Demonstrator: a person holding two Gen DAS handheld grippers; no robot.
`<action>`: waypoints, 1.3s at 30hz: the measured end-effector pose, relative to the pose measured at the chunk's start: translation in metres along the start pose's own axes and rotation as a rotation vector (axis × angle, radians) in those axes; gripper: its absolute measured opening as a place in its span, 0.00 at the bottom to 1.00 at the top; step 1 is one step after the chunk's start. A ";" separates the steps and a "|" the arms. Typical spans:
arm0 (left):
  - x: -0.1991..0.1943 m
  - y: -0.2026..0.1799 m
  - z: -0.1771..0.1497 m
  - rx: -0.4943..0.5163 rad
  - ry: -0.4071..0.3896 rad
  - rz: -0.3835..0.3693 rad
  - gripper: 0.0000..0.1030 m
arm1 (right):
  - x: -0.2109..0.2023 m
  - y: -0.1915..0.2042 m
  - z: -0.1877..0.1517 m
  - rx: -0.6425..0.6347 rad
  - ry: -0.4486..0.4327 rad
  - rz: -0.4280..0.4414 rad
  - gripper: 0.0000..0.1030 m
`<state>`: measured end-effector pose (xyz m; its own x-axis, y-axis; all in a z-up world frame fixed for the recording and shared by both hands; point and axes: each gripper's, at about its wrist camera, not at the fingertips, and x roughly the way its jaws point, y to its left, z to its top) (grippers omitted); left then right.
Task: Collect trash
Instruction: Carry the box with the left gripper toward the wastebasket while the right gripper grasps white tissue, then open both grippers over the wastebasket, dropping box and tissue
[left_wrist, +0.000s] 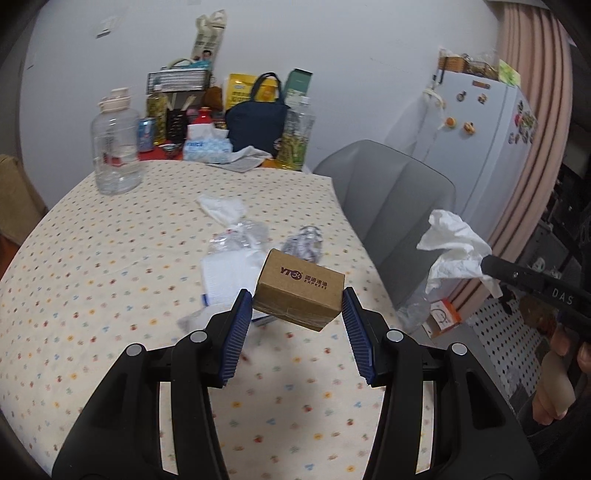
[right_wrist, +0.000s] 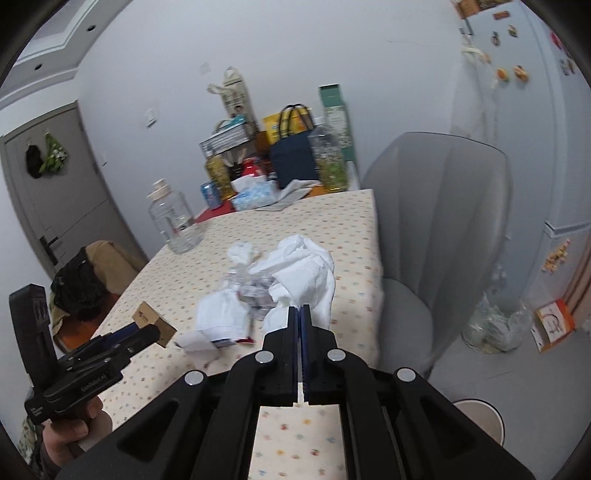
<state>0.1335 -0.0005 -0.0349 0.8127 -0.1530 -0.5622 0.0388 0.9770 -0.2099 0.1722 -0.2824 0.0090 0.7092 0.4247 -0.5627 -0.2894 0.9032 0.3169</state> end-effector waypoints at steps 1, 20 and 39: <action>0.003 -0.006 0.002 0.006 0.003 -0.009 0.49 | -0.001 -0.006 -0.002 0.011 -0.001 -0.008 0.02; 0.083 -0.157 0.000 0.178 0.117 -0.196 0.49 | -0.026 -0.165 -0.087 0.241 0.105 -0.288 0.02; 0.163 -0.243 -0.044 0.280 0.320 -0.269 0.49 | 0.018 -0.278 -0.167 0.501 0.226 -0.326 0.03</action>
<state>0.2314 -0.2694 -0.1109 0.5354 -0.4002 -0.7438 0.4127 0.8923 -0.1830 0.1580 -0.5154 -0.2163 0.5415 0.1853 -0.8200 0.2929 0.8727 0.3907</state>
